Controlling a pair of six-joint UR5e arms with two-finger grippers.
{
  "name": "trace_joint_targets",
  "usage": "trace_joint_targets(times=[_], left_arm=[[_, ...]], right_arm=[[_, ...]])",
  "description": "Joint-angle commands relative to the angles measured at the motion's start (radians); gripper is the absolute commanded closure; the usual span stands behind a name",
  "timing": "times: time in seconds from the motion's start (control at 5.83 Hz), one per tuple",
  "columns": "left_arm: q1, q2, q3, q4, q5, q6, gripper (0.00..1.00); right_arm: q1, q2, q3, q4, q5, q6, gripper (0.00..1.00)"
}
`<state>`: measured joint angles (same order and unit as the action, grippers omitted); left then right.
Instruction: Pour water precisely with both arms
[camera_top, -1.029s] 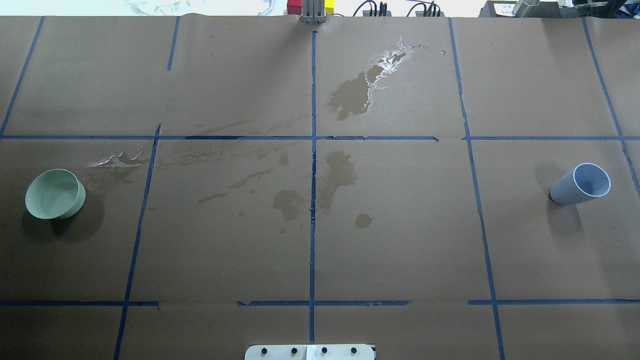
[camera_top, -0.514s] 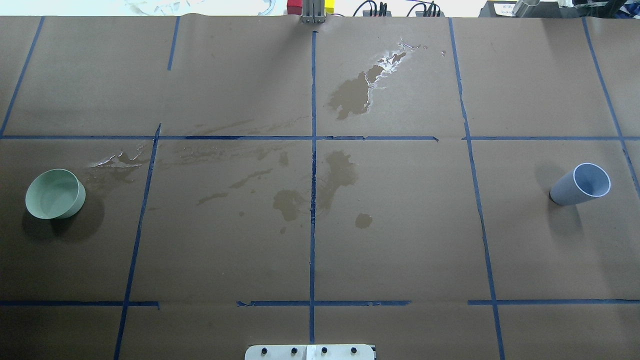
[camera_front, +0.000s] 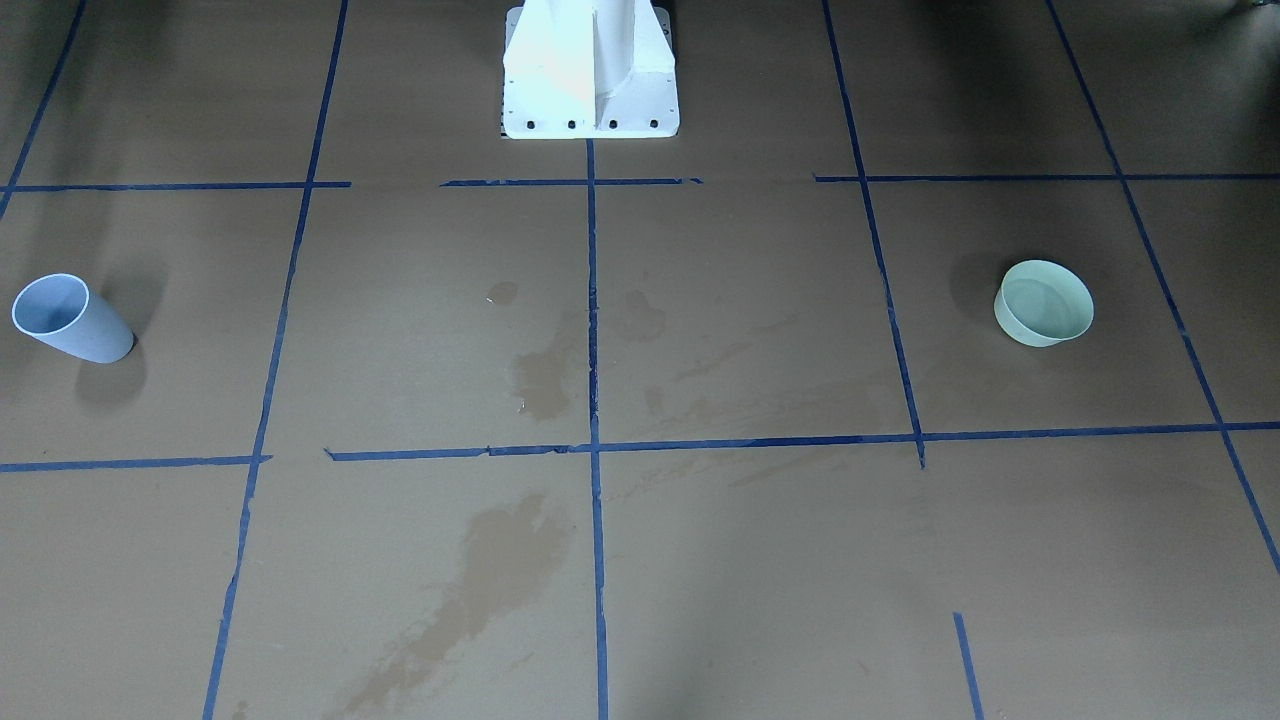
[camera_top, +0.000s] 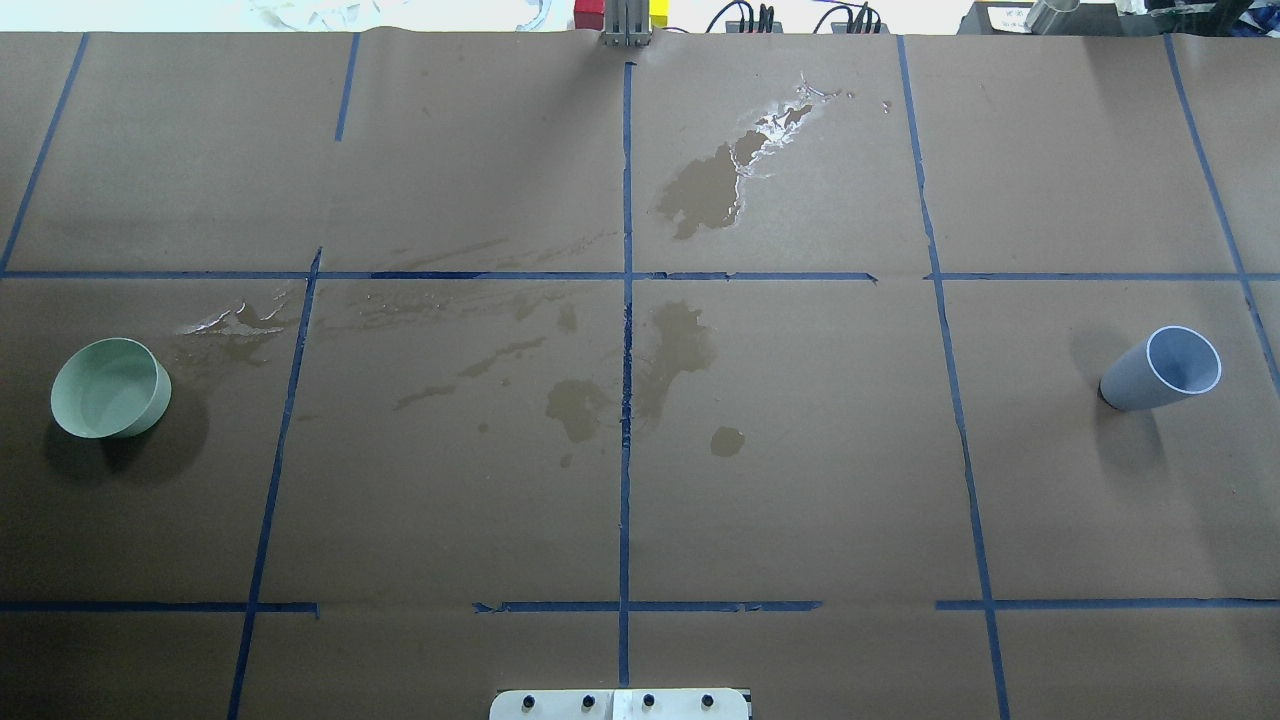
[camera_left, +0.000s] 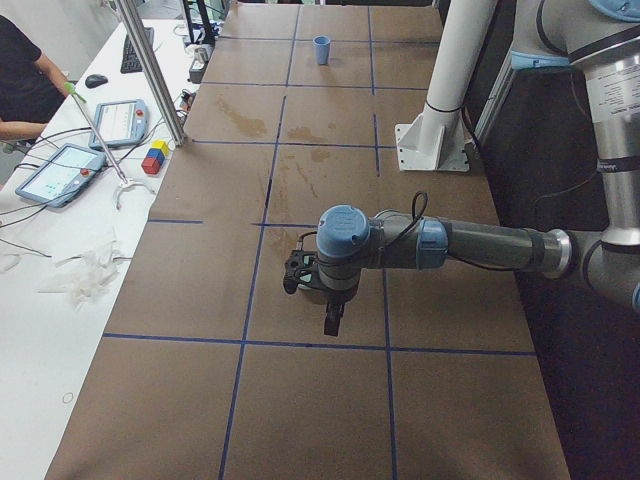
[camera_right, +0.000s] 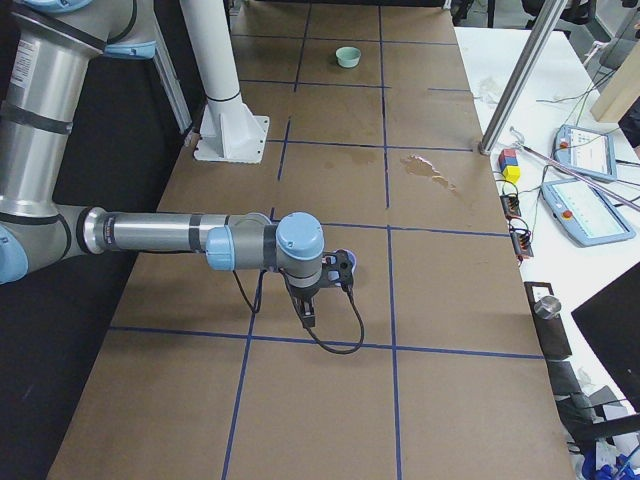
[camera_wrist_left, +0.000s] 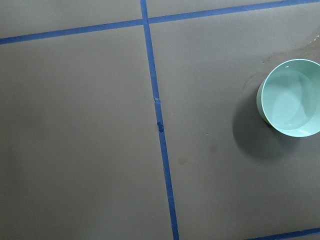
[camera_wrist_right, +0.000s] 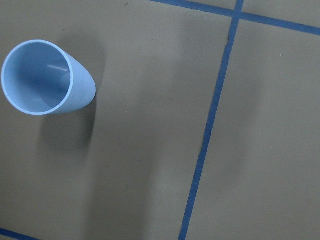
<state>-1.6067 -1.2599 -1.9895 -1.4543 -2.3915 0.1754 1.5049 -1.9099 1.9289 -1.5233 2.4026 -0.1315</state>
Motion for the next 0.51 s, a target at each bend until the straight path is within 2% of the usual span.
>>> trace_joint_targets(times=[0.0,0.34], left_arm=[[0.023,-0.001,-0.005,-0.001,-0.002,-0.007,0.00],[0.051,0.000,-0.005,0.002,-0.005,-0.007,0.00]], right_arm=[[0.000,-0.004,0.019,0.024,0.010,0.006,0.00],[-0.005,-0.008,0.019,0.025,0.012,0.006,0.00]])
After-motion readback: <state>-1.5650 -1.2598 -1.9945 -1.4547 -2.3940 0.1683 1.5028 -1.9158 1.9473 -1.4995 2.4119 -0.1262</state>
